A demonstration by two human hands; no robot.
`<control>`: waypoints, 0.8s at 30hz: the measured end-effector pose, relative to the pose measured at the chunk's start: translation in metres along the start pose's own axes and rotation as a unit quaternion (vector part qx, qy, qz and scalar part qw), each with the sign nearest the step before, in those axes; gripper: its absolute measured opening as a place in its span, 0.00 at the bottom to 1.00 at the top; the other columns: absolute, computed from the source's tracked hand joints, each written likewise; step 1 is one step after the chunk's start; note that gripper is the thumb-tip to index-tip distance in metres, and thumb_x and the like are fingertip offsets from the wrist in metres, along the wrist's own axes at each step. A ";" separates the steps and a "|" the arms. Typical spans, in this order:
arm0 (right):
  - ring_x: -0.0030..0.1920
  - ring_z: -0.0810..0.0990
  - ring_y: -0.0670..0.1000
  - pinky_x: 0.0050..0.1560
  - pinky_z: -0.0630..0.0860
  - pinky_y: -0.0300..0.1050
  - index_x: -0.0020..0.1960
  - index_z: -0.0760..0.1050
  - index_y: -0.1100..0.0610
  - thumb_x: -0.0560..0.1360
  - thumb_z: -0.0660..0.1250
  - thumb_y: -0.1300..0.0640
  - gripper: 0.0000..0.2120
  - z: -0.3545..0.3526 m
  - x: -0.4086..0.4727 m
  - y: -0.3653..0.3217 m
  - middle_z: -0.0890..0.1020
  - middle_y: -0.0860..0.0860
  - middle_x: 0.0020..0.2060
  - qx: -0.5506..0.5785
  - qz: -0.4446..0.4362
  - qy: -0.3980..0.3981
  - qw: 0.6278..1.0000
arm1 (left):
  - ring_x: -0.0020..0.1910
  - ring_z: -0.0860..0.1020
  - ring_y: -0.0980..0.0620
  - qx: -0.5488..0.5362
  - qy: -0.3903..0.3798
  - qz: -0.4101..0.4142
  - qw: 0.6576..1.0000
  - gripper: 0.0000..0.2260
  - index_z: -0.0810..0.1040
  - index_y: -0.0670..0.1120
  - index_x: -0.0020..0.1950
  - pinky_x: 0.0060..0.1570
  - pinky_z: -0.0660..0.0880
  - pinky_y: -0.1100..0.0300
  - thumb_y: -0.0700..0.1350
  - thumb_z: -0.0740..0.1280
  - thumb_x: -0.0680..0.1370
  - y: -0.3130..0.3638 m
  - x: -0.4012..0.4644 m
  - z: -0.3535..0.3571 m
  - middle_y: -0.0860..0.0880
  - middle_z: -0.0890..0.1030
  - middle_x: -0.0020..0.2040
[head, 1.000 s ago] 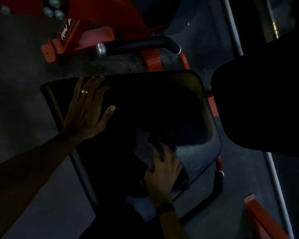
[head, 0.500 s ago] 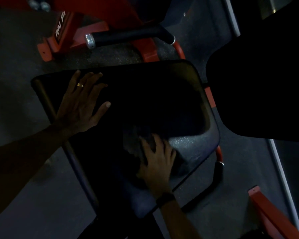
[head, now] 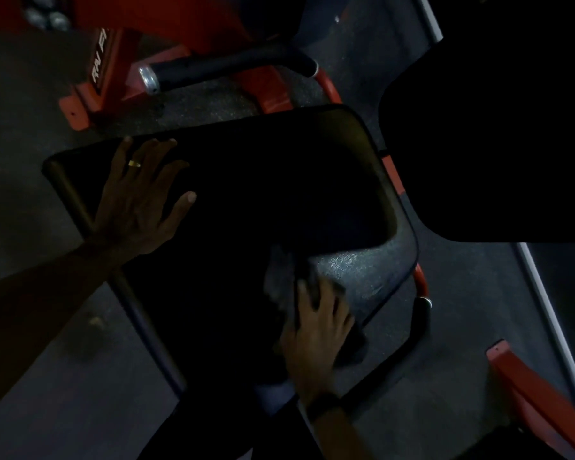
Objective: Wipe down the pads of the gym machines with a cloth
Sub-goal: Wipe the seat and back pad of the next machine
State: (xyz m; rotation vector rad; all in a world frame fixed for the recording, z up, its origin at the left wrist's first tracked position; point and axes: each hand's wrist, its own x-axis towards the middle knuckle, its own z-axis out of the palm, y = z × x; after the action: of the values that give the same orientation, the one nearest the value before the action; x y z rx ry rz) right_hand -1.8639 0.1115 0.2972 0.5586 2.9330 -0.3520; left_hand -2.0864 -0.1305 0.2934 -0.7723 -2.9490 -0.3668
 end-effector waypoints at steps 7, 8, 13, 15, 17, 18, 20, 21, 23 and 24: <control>0.60 0.73 0.70 0.56 0.72 0.67 0.68 0.72 0.56 0.74 0.58 0.52 0.24 0.007 0.126 0.085 0.74 0.64 0.64 -0.026 0.131 0.074 0.988 | 0.72 0.69 0.36 0.003 0.002 0.014 1.000 0.23 0.75 0.37 0.66 0.76 0.54 0.38 0.55 0.58 0.83 0.000 0.000 0.000 0.37 0.71 0.73; 0.60 0.72 0.71 0.56 0.70 0.66 0.69 0.73 0.57 0.74 0.59 0.52 0.25 0.007 0.153 0.091 0.74 0.65 0.65 -0.026 0.169 0.068 0.983 | 0.72 0.69 0.36 0.002 0.004 0.014 1.000 0.23 0.75 0.37 0.66 0.76 0.54 0.37 0.55 0.58 0.83 0.000 -0.001 0.000 0.37 0.71 0.73; 0.58 0.73 0.71 0.55 0.71 0.68 0.70 0.73 0.56 0.77 0.56 0.50 0.24 0.008 0.151 0.085 0.74 0.66 0.64 -0.026 0.167 0.059 0.984 | 0.72 0.69 0.35 -0.002 0.015 0.012 1.000 0.22 0.75 0.37 0.65 0.76 0.54 0.37 0.54 0.58 0.83 0.001 0.001 0.000 0.36 0.71 0.72; 0.57 0.75 0.70 0.53 0.73 0.67 0.69 0.74 0.56 0.74 0.56 0.49 0.26 0.002 0.118 0.069 0.75 0.65 0.64 -0.004 0.132 0.031 0.991 | 0.72 0.69 0.36 -0.003 0.017 0.011 1.000 0.22 0.75 0.37 0.65 0.76 0.53 0.38 0.54 0.58 0.83 0.001 0.001 -0.001 0.36 0.71 0.72; 0.56 0.75 0.67 0.53 0.74 0.64 0.69 0.73 0.55 0.72 0.60 0.51 0.26 0.002 0.093 0.050 0.76 0.62 0.64 0.025 0.090 0.018 0.995 | 0.72 0.69 0.35 -0.001 0.013 0.013 1.000 0.22 0.75 0.37 0.65 0.75 0.55 0.37 0.54 0.58 0.83 0.001 0.002 -0.001 0.37 0.71 0.72; 0.56 0.75 0.66 0.52 0.74 0.62 0.67 0.75 0.55 0.71 0.63 0.51 0.25 -0.004 0.083 0.041 0.77 0.60 0.63 0.070 0.076 0.001 0.995 | 0.71 0.69 0.35 -0.001 0.009 0.013 1.000 0.22 0.75 0.37 0.65 0.75 0.56 0.37 0.54 0.58 0.83 0.002 0.002 -0.001 0.37 0.71 0.72; 0.55 0.77 0.61 0.51 0.77 0.56 0.60 0.78 0.56 0.73 0.67 0.48 0.19 -0.024 0.076 0.032 0.81 0.57 0.57 0.261 0.077 -0.072 0.959 | 0.71 0.70 0.35 -0.004 0.011 0.016 1.000 0.21 0.75 0.37 0.64 0.74 0.57 0.36 0.54 0.59 0.83 0.003 0.001 -0.001 0.36 0.71 0.71; 0.55 0.80 0.60 0.53 0.78 0.54 0.56 0.79 0.55 0.74 0.71 0.47 0.16 -0.040 0.079 0.031 0.83 0.55 0.54 0.389 0.099 -0.118 0.908 | 0.71 0.70 0.34 -0.003 0.014 0.017 1.000 0.21 0.75 0.37 0.64 0.74 0.57 0.35 0.53 0.59 0.83 0.002 0.001 -0.001 0.36 0.71 0.71; 0.59 0.82 0.57 0.61 0.78 0.49 0.58 0.79 0.53 0.74 0.73 0.50 0.14 -0.067 0.092 0.044 0.85 0.54 0.56 0.567 0.147 -0.211 0.782 | 0.71 0.70 0.34 -0.003 0.017 0.019 1.000 0.21 0.75 0.37 0.64 0.73 0.58 0.35 0.53 0.59 0.83 0.002 0.000 -0.002 0.36 0.72 0.71; 0.61 0.81 0.56 0.63 0.77 0.51 0.62 0.78 0.53 0.75 0.71 0.51 0.17 -0.076 0.101 0.058 0.84 0.54 0.59 0.593 0.143 -0.250 0.752 | 0.71 0.70 0.34 -0.007 0.017 0.018 1.000 0.21 0.75 0.37 0.65 0.73 0.58 0.35 0.53 0.60 0.83 0.002 0.000 -0.002 0.36 0.72 0.71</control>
State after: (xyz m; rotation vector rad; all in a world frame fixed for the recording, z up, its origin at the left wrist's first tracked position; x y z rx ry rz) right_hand -1.9419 0.2180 0.3410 0.8095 1.7308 -1.9603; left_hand -2.0857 -0.1290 0.2959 -0.8124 -2.8997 -0.3932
